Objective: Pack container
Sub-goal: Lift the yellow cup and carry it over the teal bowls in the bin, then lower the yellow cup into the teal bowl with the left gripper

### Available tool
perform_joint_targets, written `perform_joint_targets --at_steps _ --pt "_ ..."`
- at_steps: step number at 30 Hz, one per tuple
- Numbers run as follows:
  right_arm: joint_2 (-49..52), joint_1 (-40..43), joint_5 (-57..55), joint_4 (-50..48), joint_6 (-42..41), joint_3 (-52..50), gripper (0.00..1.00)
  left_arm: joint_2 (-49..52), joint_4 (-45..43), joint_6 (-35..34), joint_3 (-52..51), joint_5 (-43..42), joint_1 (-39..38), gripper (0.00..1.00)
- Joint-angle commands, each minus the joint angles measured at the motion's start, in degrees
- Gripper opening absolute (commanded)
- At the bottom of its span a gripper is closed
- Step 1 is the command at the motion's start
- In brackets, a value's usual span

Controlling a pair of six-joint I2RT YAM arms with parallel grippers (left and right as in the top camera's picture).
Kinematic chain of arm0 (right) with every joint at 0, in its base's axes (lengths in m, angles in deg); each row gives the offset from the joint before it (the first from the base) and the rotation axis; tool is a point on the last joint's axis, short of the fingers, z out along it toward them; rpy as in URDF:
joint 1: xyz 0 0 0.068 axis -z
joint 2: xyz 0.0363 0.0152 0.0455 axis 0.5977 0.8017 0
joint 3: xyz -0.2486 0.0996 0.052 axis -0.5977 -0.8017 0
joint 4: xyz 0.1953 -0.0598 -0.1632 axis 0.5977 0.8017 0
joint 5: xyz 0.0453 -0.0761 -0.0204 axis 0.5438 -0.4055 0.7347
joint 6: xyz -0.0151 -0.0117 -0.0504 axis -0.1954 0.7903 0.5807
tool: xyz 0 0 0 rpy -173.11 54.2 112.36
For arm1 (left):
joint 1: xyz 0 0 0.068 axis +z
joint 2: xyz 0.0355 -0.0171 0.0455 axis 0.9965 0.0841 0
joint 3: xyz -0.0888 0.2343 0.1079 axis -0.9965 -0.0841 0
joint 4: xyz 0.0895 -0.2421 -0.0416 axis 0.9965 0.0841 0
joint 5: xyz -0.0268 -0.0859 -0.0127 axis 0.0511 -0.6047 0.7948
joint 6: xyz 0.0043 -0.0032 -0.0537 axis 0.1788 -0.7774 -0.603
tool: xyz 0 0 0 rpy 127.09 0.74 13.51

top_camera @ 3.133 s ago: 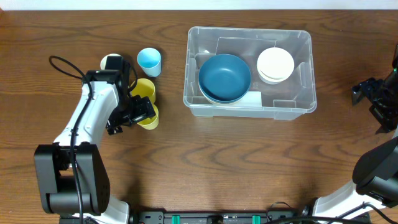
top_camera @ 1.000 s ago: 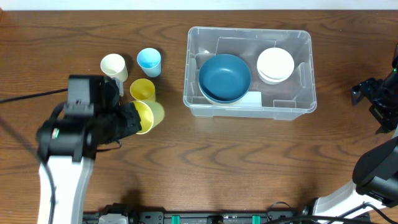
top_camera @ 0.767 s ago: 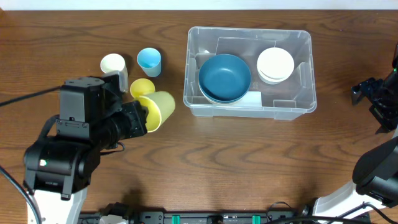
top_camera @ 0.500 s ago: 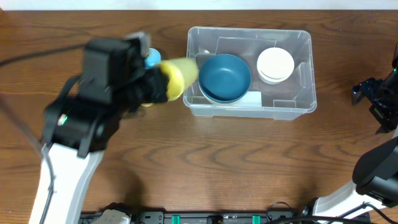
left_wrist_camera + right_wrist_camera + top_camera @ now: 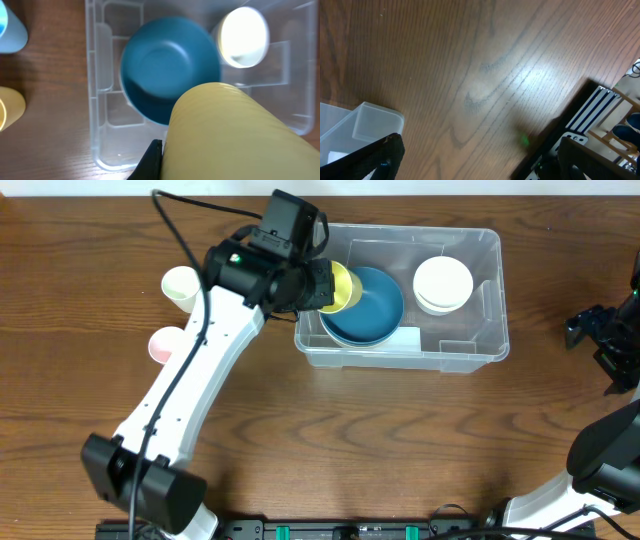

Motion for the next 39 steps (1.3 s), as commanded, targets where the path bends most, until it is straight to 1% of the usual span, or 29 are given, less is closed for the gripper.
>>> perform_joint_targets --at_steps 1,12,23,30,39 --pt "-0.3 0.1 -0.6 0.0 -0.7 -0.1 0.99 1.2 0.7 0.8 1.5 2.5 0.1 0.06" --pt "-0.3 0.1 -0.6 0.0 -0.7 -0.1 0.99 4.5 4.0 1.2 1.4 3.0 0.1 0.06" --pt "-0.3 0.1 -0.6 0.0 -0.7 -0.1 0.99 10.5 3.8 1.4 1.4 2.9 0.0 0.06" --pt "-0.3 0.1 -0.6 0.0 -0.7 -0.1 0.99 11.2 4.2 1.4 1.4 2.8 -1.2 0.06" --pt "-0.3 0.1 -0.6 0.0 -0.7 -0.1 0.99 11.2 5.8 -1.7 1.0 3.0 -1.9 0.06"
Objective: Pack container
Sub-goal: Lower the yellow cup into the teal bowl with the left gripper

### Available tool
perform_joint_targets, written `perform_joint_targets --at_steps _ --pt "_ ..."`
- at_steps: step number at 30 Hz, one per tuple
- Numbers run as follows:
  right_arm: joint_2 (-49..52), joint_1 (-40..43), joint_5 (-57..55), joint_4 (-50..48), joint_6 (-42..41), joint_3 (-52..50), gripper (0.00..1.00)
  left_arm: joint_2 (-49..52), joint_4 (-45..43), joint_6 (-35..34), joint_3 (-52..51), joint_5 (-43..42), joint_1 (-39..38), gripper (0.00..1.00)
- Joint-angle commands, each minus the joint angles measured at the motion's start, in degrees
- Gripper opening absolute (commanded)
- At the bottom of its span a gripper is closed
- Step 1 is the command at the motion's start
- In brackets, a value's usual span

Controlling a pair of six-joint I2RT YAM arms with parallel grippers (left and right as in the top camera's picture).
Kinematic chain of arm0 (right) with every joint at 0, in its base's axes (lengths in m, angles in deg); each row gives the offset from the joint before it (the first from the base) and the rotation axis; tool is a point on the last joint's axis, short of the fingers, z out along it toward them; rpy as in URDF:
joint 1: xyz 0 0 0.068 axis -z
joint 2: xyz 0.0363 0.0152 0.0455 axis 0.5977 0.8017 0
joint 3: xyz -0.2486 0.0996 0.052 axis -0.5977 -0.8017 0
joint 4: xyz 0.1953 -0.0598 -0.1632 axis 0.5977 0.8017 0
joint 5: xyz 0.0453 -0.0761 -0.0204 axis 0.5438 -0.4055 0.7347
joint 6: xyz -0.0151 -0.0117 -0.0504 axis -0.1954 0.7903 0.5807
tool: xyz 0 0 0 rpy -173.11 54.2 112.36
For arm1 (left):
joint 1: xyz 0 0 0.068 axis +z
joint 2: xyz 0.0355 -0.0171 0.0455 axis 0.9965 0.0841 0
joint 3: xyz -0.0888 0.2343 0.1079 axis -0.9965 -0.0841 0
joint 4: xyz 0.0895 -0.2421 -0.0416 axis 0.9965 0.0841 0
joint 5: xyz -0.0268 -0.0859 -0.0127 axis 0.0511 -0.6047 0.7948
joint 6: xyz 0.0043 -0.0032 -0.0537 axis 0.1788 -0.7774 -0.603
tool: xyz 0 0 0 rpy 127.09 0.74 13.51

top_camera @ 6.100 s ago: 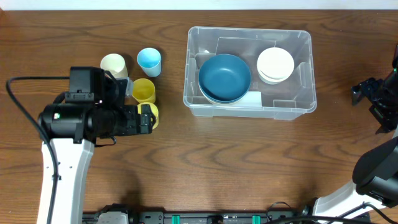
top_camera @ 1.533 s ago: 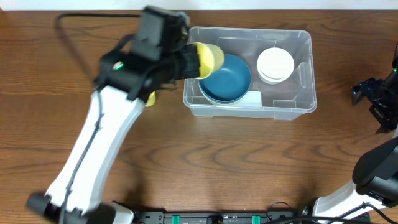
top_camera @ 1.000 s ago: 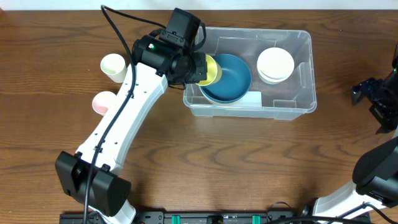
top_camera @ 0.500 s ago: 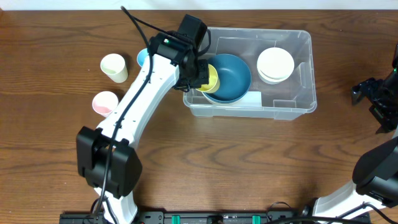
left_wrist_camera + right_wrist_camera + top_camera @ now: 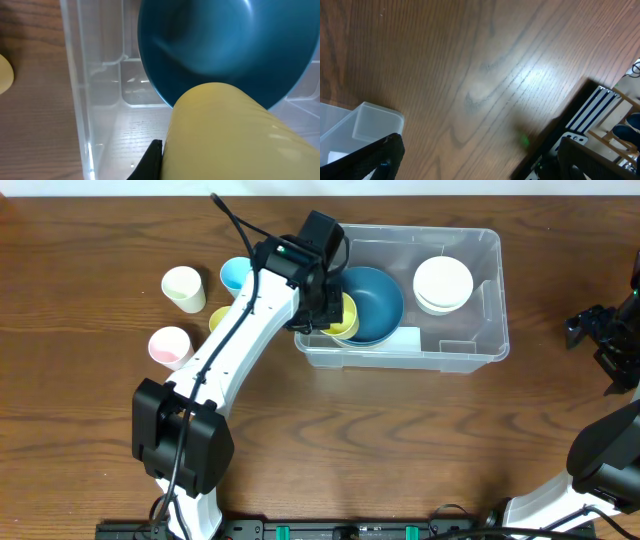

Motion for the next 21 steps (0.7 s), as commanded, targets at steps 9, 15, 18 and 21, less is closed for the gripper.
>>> perform_joint_targets --at_steps 9,15,18,21 --pt "-0.3 0.1 -0.6 0.0 -0.7 -0.1 0.99 1.7 0.8 -2.7 -0.2 2.0 0.1 0.06" --pt "-0.3 0.0 -0.6 0.0 -0.7 -0.1 0.99 4.5 0.1 -2.6 -0.2 2.0 0.1 0.06" --pt "-0.3 0.1 -0.6 0.0 -0.7 -0.1 0.99 5.4 -0.8 -2.6 -0.2 2.0 0.1 0.06" --pt "-0.3 0.1 -0.6 0.0 -0.7 -0.1 0.99 5.5 -1.9 -2.6 -0.2 2.0 0.1 0.06"
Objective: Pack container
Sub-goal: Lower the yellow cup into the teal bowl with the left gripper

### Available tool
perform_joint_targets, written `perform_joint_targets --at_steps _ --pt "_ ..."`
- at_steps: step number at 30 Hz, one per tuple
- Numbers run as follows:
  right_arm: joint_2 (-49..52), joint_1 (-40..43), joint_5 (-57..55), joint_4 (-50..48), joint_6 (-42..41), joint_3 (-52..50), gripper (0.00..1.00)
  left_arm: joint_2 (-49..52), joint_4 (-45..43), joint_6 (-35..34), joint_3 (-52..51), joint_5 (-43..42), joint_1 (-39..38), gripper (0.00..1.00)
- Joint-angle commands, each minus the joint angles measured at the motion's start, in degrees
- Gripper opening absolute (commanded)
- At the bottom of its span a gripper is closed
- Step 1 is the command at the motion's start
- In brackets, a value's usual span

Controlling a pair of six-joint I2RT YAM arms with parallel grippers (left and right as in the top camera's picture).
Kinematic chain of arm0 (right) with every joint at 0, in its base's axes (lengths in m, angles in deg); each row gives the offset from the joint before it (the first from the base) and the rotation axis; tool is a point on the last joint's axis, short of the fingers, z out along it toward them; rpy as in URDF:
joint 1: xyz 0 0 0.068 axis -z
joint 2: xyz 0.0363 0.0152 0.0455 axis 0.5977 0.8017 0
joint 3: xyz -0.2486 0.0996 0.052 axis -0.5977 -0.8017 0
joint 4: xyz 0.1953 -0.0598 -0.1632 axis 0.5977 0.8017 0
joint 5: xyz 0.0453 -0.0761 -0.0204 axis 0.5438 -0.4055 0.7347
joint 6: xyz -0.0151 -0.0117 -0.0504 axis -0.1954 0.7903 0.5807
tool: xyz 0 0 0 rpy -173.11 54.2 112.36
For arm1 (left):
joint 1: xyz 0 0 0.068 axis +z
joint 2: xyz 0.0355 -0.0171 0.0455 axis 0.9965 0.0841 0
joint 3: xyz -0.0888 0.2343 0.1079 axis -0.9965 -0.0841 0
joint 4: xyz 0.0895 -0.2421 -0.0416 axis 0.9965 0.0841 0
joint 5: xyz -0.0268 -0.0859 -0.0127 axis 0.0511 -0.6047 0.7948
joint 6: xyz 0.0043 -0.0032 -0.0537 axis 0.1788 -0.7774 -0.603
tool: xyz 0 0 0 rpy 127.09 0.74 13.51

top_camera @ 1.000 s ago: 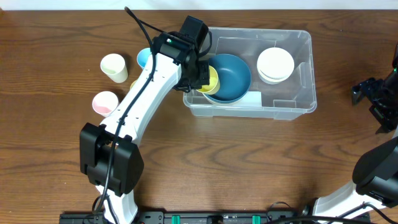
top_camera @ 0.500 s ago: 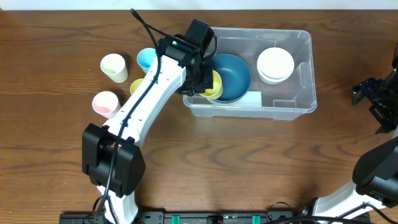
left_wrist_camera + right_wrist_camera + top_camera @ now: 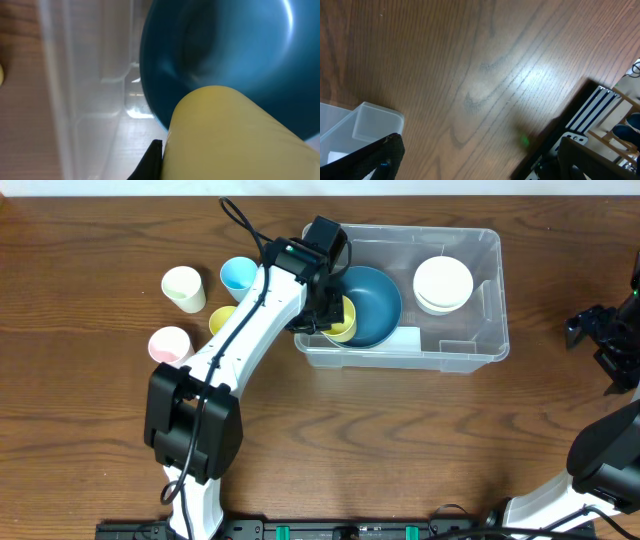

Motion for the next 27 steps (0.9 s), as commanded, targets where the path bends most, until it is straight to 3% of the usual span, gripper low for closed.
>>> perform_joint_targets --at_steps 1,27 --pt "-0.3 0.1 -0.6 0.0 -0.7 -0.1 0.99 1.0 -0.6 -0.2 -0.2 0.7 0.1 0.06" --pt "-0.3 0.1 -0.6 0.0 -0.7 -0.1 0.99 0.5 -0.6 1.7 2.0 0.7 0.5 0.06"
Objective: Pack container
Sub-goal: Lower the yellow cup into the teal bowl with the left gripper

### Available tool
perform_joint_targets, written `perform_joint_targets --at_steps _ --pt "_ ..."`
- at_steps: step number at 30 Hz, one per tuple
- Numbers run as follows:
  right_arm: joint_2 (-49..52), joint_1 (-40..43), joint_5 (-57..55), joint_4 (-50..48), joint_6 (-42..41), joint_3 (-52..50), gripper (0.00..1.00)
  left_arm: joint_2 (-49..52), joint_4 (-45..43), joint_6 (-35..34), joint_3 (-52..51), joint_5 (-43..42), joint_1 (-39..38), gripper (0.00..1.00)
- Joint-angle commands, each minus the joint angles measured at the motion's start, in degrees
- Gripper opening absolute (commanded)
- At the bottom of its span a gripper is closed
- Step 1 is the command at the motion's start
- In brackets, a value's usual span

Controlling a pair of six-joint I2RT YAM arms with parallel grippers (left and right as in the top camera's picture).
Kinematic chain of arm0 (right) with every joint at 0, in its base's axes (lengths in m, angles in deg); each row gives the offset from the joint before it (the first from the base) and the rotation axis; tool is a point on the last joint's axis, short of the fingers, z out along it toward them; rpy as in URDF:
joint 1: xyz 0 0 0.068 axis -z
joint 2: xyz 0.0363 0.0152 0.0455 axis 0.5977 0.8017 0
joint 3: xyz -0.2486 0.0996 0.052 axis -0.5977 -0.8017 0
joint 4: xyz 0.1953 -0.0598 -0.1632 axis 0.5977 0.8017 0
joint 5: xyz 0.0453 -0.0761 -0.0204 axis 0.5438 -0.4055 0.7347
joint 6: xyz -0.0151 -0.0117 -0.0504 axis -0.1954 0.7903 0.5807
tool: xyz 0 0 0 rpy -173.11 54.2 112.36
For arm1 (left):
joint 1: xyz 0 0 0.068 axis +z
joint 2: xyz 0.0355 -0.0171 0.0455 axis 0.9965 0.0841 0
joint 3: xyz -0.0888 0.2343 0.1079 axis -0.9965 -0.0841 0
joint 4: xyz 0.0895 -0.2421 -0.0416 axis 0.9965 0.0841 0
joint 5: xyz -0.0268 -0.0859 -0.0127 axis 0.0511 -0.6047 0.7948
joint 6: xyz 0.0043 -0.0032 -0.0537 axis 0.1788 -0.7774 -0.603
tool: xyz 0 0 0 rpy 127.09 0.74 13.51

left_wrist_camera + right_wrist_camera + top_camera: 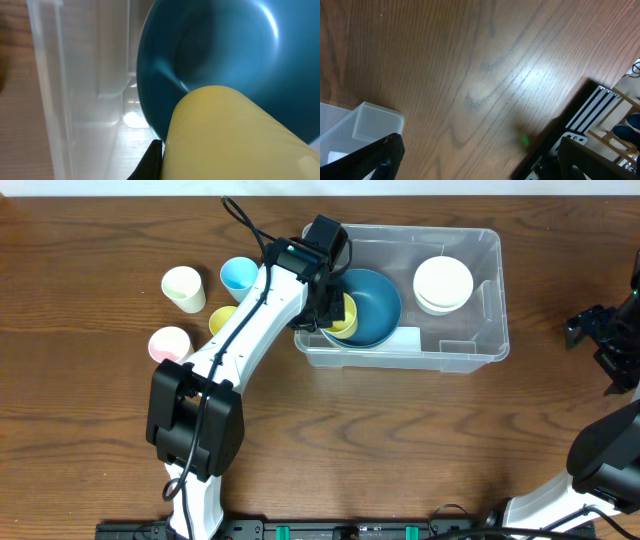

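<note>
A clear plastic container (490,290) stands at the back middle of the table. Inside it lie a blue bowl (375,300) on the left and a stack of white bowls (443,284) on the right. My left gripper (338,315) reaches into the container's left end, shut on a yellow cup (343,318) held low against the blue bowl's left side. In the left wrist view the yellow cup (235,135) fills the lower frame in front of the blue bowl (220,55). My right gripper (600,335) stands open at the table's right edge.
Left of the container stand a cream cup (182,285), a light blue cup (237,275), a pink cup (168,343) and another yellow cup (222,318), partly under my left arm. A white card (404,338) lies in the container's front.
My left gripper with the yellow cup has shifted very slightly closer to the blue bowl. The right arm has not moved.
My left gripper held the yellow cup above the container's left end over the blue bowl. Later it had come down inside the container beside the bowl. It then sat lower against the bowl's left side, where it stays now.
</note>
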Motion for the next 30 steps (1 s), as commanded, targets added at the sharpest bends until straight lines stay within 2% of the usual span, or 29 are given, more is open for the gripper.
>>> perform_joint_targets --at_steps 1,10,21,30 --pt "-0.3 0.1 -0.6 0.0 -0.7 -0.1 0.99 0.0 0.8 1.2 2.0 0.6 0.3 0.06" --pt "-0.3 0.1 -0.6 0.0 -0.7 -0.1 0.99 0.0 -1.6 1.4 2.0 1.3 0.3 0.06" --pt "-0.3 0.1 -0.6 0.0 -0.7 -0.1 0.99 0.1 -9.3 1.4 2.0 2.8 0.3 0.06" --pt "-0.3 0.0 -0.6 0.0 -0.7 -0.1 0.99 1.0 -11.2 1.9 2.0 3.2 1.9 0.06"
